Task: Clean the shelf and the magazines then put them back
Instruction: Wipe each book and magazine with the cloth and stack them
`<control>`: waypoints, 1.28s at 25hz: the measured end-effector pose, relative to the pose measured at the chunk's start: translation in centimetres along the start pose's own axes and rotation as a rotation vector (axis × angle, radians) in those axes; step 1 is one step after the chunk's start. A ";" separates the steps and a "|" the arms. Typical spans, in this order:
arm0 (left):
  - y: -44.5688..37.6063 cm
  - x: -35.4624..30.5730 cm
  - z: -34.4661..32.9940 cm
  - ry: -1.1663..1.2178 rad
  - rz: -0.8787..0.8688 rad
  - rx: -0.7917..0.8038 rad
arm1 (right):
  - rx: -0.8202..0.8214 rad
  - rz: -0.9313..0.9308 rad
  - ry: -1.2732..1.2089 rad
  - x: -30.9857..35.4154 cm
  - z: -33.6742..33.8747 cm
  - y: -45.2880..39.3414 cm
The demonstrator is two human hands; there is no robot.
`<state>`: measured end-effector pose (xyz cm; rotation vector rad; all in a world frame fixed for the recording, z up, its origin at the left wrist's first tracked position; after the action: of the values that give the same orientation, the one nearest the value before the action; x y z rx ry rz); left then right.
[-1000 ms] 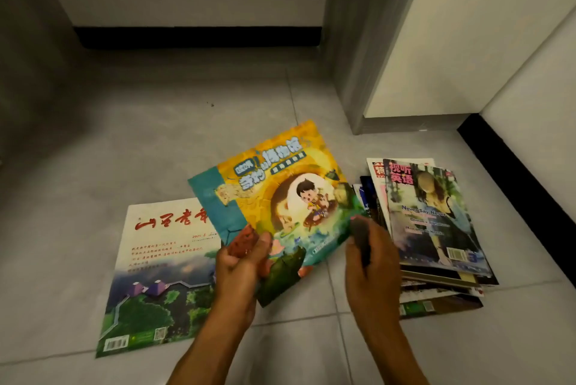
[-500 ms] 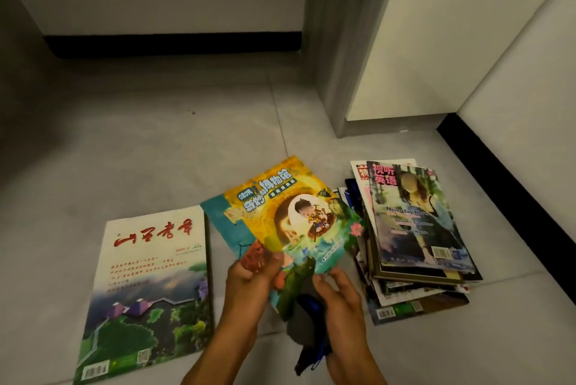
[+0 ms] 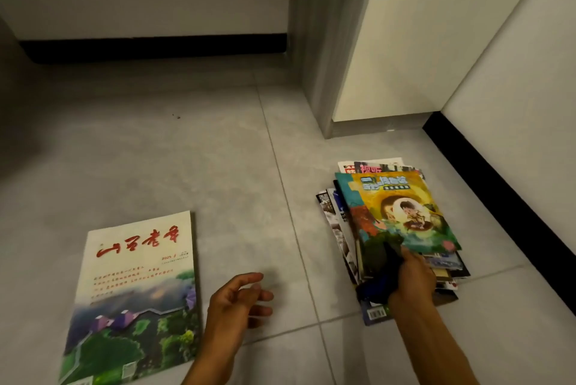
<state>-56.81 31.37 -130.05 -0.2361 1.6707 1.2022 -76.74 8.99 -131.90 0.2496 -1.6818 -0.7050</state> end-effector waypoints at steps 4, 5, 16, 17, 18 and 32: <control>-1.3 1.0 1.6 0.063 0.004 -0.131 | -0.004 -0.164 -0.101 -5.6 2.8 -0.5; -1.9 0.9 3.1 0.100 -0.017 -0.224 | 0.046 -0.241 -0.068 -7.9 2.8 -0.4; -3.3 5.9 21.8 -0.890 0.238 -0.778 | 0.376 -0.362 0.268 -15.8 -3.9 11.2; -3.0 5.5 21.6 -0.866 0.196 -0.838 | 0.390 -0.326 0.275 -15.4 -4.1 12.0; -2.8 5.1 21.5 -0.817 0.135 -0.899 | 0.404 -0.313 0.276 -15.5 -4.3 12.4; -2.8 5.6 3.6 -0.265 -0.034 -0.213 | 0.601 1.097 0.999 -8.1 -9.0 10.0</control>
<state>-55.42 34.94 -136.17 -0.2245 1.3076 1.3253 -64.11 18.37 -132.04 0.0359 -0.7750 0.6899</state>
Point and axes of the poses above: each hand's wrist, its own y-axis away from the middle knuckle, its own z-axis out of the back of the hand, x = y × z, the point moved 4 cm from there along -y, towards the middle knuckle, and after that the axes turned 3 degrees about -x, right-handed, at the moved point
